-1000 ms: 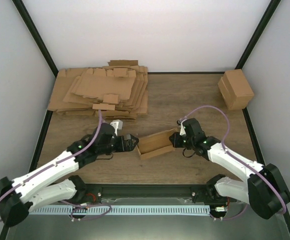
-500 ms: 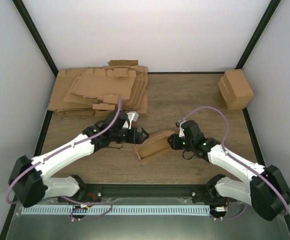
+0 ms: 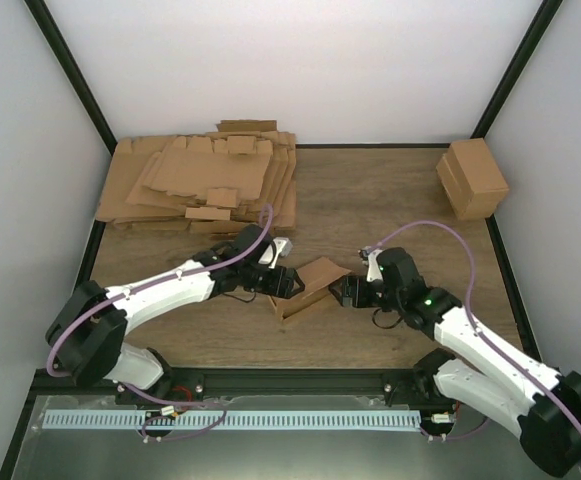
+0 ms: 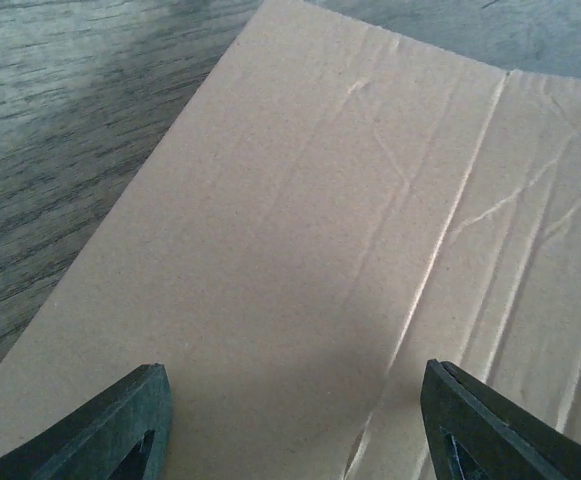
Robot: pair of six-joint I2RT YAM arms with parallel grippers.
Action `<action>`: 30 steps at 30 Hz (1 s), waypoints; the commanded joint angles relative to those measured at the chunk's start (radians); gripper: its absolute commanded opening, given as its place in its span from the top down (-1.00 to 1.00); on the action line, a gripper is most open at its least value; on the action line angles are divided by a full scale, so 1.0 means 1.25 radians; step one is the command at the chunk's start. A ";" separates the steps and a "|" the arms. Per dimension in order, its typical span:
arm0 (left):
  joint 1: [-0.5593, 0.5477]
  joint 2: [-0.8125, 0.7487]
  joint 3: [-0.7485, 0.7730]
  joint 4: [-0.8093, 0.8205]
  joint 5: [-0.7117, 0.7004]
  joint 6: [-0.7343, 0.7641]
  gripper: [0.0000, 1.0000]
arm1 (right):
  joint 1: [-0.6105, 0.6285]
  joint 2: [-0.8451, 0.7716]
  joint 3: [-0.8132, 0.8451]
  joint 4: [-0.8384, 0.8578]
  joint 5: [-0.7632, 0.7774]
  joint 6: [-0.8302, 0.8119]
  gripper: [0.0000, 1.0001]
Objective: Fold the paper box
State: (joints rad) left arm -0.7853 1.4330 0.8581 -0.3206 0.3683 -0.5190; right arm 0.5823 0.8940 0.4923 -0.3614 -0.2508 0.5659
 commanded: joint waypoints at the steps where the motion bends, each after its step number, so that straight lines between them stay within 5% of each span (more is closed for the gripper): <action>1: -0.003 0.022 -0.008 0.026 -0.001 0.025 -0.42 | 0.006 -0.071 0.045 -0.036 -0.069 0.003 -0.71; 7: -0.008 0.049 -0.007 0.025 -0.013 0.035 -0.41 | 0.004 -0.061 0.141 -0.093 0.025 -0.015 -0.81; 13: -0.022 0.073 -0.006 0.019 -0.026 0.038 -0.38 | -0.025 0.115 0.245 -0.095 0.083 -0.062 -0.77; 20: -0.025 0.071 -0.007 0.001 -0.057 0.044 -0.38 | -0.058 0.267 0.246 -0.060 0.018 -0.110 -0.31; 30: -0.024 0.101 -0.012 0.027 -0.113 0.047 -0.36 | -0.069 0.360 0.112 0.064 -0.001 -0.094 0.01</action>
State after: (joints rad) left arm -0.8135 1.5249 0.8581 -0.2825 0.2977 -0.4713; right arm 0.5064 1.2995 0.6701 -0.3592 -0.2424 0.4458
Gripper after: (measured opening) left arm 0.682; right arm 0.535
